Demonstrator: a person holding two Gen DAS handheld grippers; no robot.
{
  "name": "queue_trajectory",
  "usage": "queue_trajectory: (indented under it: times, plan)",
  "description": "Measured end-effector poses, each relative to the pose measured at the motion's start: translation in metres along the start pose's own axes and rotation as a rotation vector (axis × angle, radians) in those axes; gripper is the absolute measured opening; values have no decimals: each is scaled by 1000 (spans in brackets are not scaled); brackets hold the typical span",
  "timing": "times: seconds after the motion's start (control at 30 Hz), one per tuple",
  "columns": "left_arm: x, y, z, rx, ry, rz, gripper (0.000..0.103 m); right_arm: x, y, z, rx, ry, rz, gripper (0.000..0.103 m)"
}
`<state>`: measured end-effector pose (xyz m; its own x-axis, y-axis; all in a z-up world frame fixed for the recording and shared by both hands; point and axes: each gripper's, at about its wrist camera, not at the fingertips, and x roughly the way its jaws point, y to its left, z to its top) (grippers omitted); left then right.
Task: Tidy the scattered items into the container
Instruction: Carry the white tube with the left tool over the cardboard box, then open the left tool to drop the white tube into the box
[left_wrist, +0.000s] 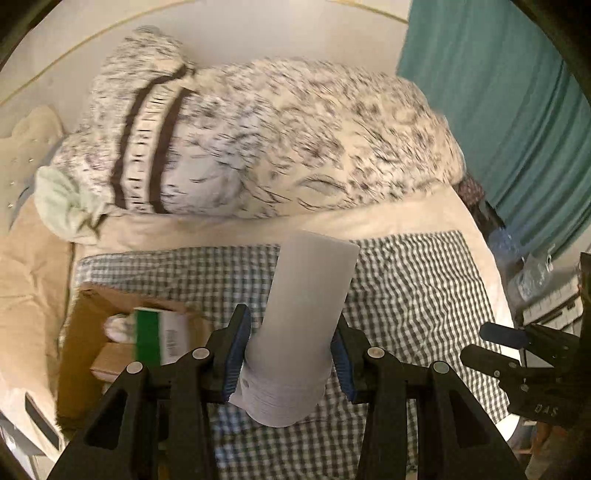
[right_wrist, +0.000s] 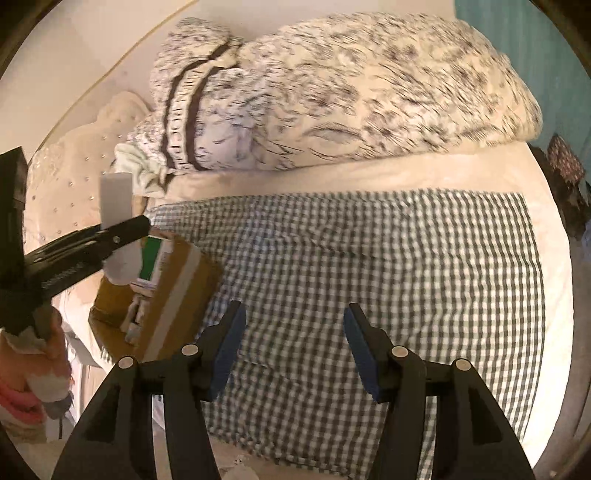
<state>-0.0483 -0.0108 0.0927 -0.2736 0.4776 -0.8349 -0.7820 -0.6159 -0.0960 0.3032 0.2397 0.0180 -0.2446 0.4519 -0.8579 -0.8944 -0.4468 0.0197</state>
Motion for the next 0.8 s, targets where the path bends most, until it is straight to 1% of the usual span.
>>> queue_trajectory:
  times: [0.03, 0.1, 0.27, 0.33, 0.37, 0.43, 0.53, 0.63, 0.73, 0.77, 0.8]
  plan:
    - [-5, 9, -4, -10, 0, 7, 43, 1, 7, 1, -6, -1, -5, 73]
    - [-10, 29, -13, -30, 4, 27, 43, 6, 21, 3, -8, 6, -38, 86]
    - [-9, 79, -41, -105, 45, 66, 43, 21, 41, -1, -8, 38, -50, 88]
    - [-4, 96, -51, -131, 66, 80, 43, 28, 51, -4, -14, 54, -54, 93]
    - [-1, 105, -56, -145, 80, 85, 43, 32, 55, -5, -19, 67, -55, 97]
    - [7, 120, -64, -165, 106, 93, 43, 43, 64, -7, -34, 105, -62, 103]
    - [16, 136, -74, -178, 116, 90, 43, 52, 75, -12, -51, 128, -99, 103]
    - [28, 146, -80, -168, 140, 96, 43, 58, 81, -12, -38, 140, -117, 103]
    - [39, 157, -86, -175, 171, 71, 43, 63, 85, -12, -29, 152, -138, 103]
    - [43, 159, -87, -173, 181, 63, 44, 64, 85, -12, -24, 153, -140, 103]
    - [45, 160, -88, -169, 195, 54, 50, 65, 85, -11, -18, 154, -144, 103]
